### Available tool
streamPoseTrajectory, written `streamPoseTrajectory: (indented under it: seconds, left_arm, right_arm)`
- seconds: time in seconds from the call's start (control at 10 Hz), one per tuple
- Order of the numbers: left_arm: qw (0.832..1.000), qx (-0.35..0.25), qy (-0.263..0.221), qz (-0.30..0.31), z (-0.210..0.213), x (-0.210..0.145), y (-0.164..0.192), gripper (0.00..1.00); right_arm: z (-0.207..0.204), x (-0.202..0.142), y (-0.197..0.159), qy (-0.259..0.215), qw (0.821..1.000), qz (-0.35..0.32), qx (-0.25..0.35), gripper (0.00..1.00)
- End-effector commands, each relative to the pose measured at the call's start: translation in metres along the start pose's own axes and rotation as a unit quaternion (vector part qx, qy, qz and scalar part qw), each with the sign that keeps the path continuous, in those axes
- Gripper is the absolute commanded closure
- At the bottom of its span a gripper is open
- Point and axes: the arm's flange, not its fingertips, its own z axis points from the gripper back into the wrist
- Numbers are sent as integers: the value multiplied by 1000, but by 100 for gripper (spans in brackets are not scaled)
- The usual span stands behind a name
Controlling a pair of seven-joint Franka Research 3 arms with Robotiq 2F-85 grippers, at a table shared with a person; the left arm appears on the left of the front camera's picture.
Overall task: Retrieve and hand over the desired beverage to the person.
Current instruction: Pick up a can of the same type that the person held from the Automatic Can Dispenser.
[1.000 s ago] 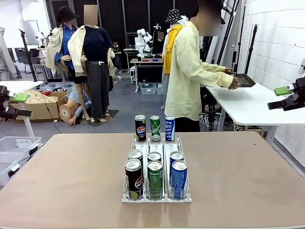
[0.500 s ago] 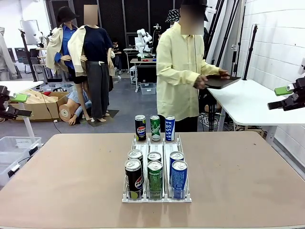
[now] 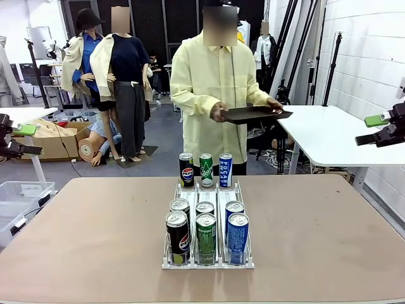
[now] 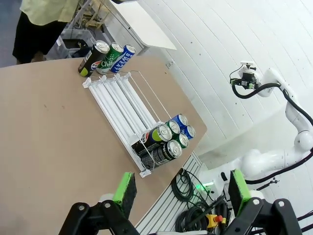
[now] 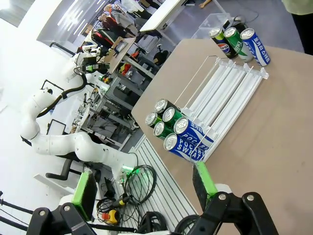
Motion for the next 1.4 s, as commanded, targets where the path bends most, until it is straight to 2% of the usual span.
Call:
streamPoseTrajectory:
  seconds: [0.0, 1.3]
  left_arm:
    - [1000, -10, -9, 0, 1, 1, -1, 0]
    - [1000, -10, -9, 0, 1, 1, -1, 0]
  right_arm:
    - [0, 1, 0, -3, 1000, 1, 6, 0]
    - [0, 1, 0, -3, 1000, 1, 6, 0]
